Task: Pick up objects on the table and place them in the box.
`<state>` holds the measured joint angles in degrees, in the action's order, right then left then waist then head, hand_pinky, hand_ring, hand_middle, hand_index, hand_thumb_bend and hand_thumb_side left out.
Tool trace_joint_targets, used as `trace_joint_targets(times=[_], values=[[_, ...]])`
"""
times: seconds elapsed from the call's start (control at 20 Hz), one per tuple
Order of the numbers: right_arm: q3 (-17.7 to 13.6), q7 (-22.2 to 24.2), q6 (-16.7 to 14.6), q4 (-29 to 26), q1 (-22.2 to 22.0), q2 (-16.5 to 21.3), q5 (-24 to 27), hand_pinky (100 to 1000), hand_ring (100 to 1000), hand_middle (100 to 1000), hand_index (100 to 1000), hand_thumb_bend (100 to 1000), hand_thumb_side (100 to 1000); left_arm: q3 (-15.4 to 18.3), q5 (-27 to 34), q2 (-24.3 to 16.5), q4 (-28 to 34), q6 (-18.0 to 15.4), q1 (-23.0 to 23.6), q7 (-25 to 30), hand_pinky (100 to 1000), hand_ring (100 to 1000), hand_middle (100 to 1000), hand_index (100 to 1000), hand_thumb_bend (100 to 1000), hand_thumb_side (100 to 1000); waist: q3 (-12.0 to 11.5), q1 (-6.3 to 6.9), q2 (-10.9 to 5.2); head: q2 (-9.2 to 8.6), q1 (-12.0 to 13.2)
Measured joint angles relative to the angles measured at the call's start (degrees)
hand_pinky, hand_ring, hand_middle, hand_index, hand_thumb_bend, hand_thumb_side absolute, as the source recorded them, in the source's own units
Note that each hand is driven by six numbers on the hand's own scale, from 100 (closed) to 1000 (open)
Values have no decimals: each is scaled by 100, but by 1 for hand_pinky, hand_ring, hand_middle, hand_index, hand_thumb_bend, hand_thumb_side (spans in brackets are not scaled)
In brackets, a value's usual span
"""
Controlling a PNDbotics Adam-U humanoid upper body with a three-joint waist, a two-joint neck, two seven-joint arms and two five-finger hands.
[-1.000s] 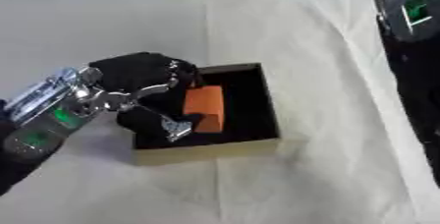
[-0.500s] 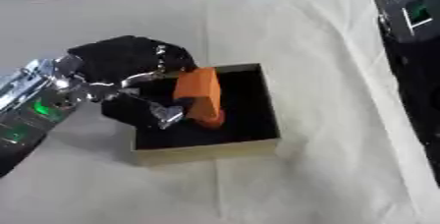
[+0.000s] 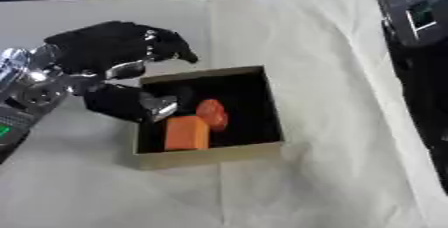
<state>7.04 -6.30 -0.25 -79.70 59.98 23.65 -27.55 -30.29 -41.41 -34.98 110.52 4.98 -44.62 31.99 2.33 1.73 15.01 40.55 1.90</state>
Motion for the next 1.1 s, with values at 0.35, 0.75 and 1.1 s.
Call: trace_joint_targets(times=[0.35,0.75,1.1], values=[[-4,6,15,-21,-5,7,0,872,742,559,746,133,832,12,54,-46,57,-66,74,142,603,787,792,889,137,1000,-4,-1,0,-6,-11],[-70,-28,52,-82,-103,52,18,872,742,560,746,136,824,327,491,-209,293,33,175,-338,588,757,786,875,100,812,-38,1,-3,-6,-78],[-106,-105,59,-369,-206,157,112,869,744,565,745,138,808,960,1174,-456,321,-152,549,-1149,595,749,796,869,100,738,-85,-6,-28,-6,-161]])
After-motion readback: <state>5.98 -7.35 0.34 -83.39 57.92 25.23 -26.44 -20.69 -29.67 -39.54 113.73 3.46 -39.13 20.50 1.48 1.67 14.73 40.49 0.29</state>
